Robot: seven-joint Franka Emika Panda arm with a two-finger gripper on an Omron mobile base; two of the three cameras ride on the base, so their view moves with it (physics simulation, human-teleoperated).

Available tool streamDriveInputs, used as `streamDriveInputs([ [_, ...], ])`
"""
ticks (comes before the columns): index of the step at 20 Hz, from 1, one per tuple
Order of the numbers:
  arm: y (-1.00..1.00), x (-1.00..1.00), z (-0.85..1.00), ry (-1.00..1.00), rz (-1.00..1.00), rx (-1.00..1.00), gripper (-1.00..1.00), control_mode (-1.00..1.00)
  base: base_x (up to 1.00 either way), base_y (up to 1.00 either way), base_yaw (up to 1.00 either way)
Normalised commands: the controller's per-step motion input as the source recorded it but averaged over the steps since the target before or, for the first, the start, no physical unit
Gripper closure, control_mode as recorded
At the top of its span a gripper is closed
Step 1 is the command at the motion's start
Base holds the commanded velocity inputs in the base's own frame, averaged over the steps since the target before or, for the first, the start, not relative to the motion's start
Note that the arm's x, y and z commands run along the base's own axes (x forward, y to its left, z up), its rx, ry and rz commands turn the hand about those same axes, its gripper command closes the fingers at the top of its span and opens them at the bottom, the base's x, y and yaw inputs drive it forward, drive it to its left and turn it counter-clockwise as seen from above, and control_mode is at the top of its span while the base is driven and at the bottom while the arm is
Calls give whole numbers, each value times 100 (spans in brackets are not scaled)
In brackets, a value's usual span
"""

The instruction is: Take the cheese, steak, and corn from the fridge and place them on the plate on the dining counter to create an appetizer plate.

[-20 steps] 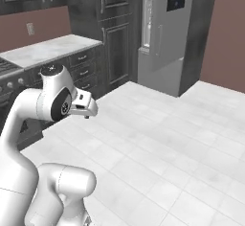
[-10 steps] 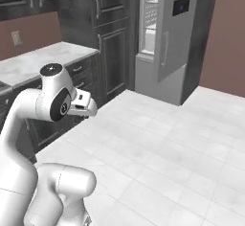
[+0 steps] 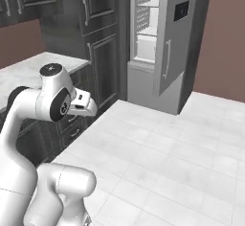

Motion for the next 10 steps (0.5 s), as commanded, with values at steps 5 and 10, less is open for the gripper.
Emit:
streamDriveInputs([
  [5, 0, 0, 0, 0, 0, 0, -100, 100, 93, 54, -26],
  [10, 0, 0, 0, 0, 0, 0, -100, 100, 86, 56, -26],
])
